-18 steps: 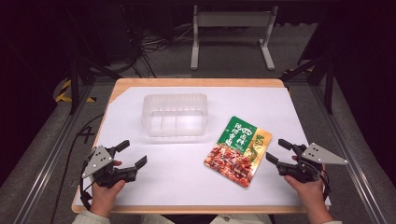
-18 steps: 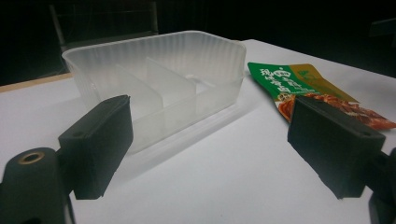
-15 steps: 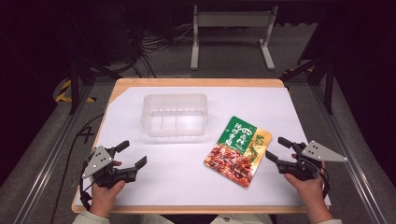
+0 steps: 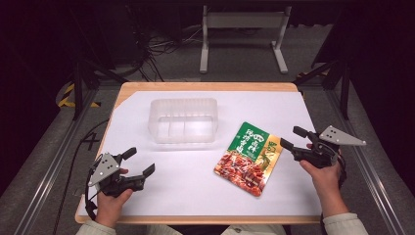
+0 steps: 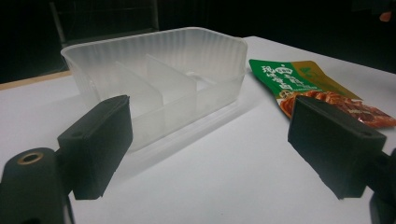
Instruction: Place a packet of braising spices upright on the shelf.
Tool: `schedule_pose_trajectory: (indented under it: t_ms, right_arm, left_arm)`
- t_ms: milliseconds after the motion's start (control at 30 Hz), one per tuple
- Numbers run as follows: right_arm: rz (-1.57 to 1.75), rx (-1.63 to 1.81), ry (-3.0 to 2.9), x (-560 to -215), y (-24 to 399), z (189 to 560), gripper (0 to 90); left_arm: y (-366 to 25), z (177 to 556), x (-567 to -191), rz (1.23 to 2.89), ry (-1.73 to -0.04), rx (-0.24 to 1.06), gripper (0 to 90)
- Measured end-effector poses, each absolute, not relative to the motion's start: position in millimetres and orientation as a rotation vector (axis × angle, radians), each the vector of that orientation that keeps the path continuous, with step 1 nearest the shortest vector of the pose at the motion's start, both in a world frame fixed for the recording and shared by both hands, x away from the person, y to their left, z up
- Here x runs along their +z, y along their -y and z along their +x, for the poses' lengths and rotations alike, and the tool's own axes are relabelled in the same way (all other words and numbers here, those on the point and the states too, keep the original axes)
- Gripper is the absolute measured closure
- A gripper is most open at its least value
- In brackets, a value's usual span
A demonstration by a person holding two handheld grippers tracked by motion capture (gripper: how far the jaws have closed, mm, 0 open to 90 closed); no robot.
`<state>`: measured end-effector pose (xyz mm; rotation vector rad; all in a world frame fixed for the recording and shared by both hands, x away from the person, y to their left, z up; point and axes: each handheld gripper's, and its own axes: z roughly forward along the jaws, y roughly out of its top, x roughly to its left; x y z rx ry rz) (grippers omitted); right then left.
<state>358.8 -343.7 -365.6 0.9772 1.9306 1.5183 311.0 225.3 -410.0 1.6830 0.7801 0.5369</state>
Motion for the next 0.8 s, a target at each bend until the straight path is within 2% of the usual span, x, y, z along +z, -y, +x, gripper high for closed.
schedule_pose_trajectory:
  t_ms: [367,800]
  right_arm:
    - [1.054,1.450,-1.939,-361.1,347.9,384.7,25.5]
    - [1.070,1.438,-1.915,-365.9,356.6,397.2,25.5]
  left_arm:
    - [-223.6,311.1,-410.7,1.697,-0.779,0.540,14.6]
    - [-223.1,311.3,-411.3,1.698,-0.782,0.534,14.4]
